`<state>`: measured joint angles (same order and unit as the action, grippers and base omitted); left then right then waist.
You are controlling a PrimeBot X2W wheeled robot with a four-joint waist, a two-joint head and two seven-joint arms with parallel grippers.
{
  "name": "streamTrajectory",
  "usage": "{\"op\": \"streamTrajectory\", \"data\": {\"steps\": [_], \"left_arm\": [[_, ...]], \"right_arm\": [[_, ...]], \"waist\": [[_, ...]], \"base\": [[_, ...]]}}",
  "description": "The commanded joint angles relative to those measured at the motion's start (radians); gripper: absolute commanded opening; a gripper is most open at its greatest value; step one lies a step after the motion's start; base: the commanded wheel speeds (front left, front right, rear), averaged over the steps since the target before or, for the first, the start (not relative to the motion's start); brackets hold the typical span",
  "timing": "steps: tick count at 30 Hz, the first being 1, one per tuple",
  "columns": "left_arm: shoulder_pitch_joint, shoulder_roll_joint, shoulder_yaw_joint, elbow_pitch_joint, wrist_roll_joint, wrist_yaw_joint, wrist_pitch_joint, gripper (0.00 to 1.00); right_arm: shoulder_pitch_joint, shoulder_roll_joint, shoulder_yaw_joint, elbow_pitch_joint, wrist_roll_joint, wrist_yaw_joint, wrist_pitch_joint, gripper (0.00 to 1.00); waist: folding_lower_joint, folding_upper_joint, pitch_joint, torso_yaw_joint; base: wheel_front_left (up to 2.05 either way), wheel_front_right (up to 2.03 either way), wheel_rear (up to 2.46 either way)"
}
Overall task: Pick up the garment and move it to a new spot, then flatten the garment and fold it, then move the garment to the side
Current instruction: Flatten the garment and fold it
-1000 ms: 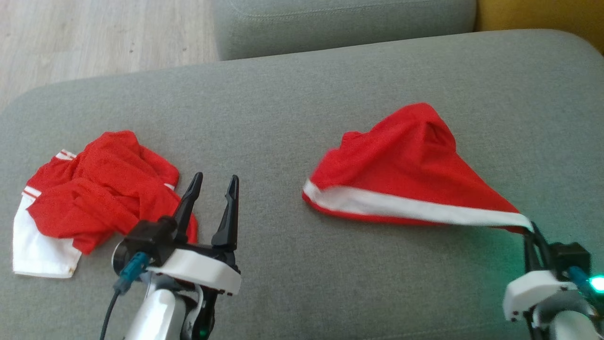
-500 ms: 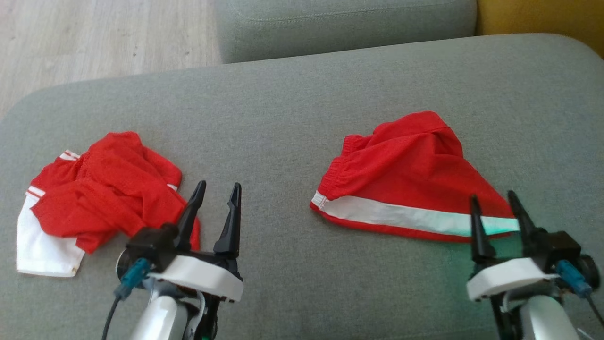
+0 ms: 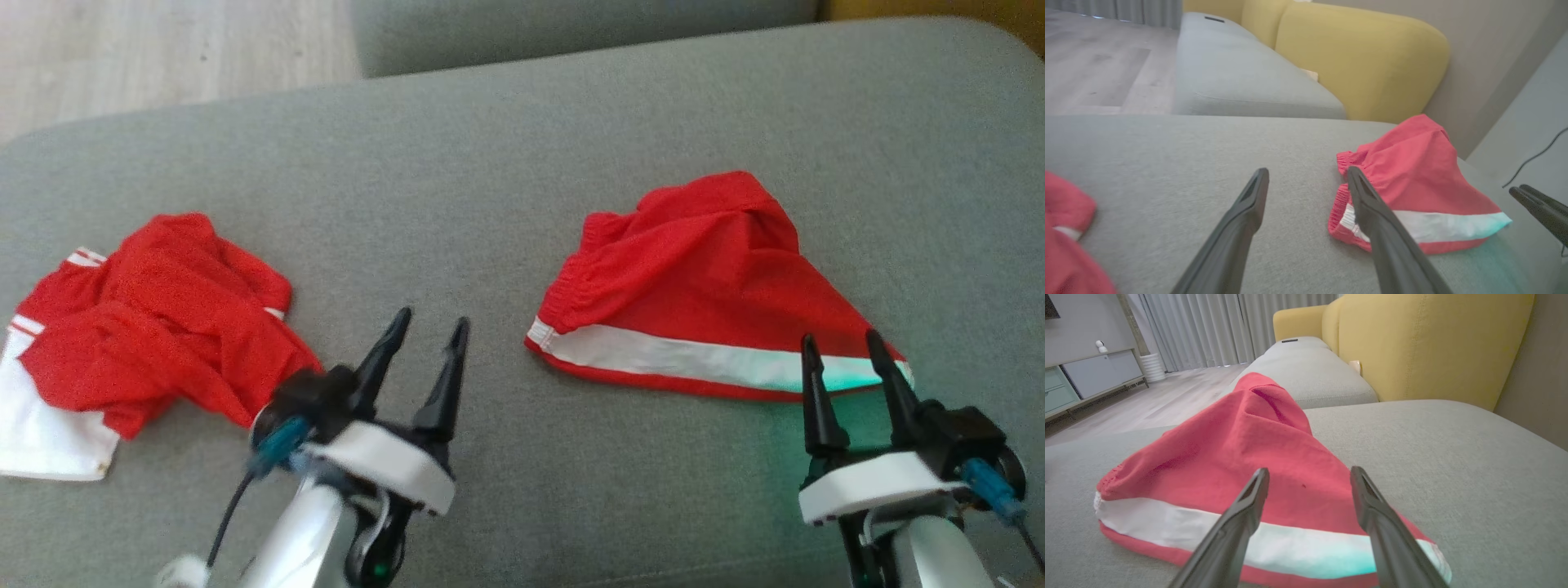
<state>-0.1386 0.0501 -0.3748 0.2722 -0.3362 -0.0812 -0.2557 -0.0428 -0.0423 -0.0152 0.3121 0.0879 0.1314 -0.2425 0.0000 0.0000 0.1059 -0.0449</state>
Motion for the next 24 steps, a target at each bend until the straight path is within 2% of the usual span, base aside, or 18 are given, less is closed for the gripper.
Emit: {"op": "streamTrajectory", "data": {"steps": [1, 11, 24], "left_arm": [[-0.082, 0.000, 0.011, -0.010, 0.003, -0.011, -0.006, 1.00], [-0.289, 0.001, -0.196, 0.243, -0.013, -0.048, 0.013, 1.00], [-0.381, 0.017, -0.287, 0.395, -0.070, -0.049, 0.002, 1.00]], "right_arm": [[-0.038, -0.008, 0.016, -0.037, 0.000, -0.001, -0.016, 1.00], [-0.078, -0.008, 0.003, -0.038, -0.001, -0.001, -0.018, 1.00], [-0.083, -0.008, -0.003, -0.045, 0.000, -0.001, -0.019, 1.00]], "waist": [[0.0000, 0.0000, 0.022, -0.014], [0.0000, 0.0000, 0.103, -0.078], [0.0000, 0.0000, 0.122, -0.106]], "base": [[0.00, 0.00, 0.00], [0.00, 0.00, 0.00], [0.00, 0.00, 0.00]]}}
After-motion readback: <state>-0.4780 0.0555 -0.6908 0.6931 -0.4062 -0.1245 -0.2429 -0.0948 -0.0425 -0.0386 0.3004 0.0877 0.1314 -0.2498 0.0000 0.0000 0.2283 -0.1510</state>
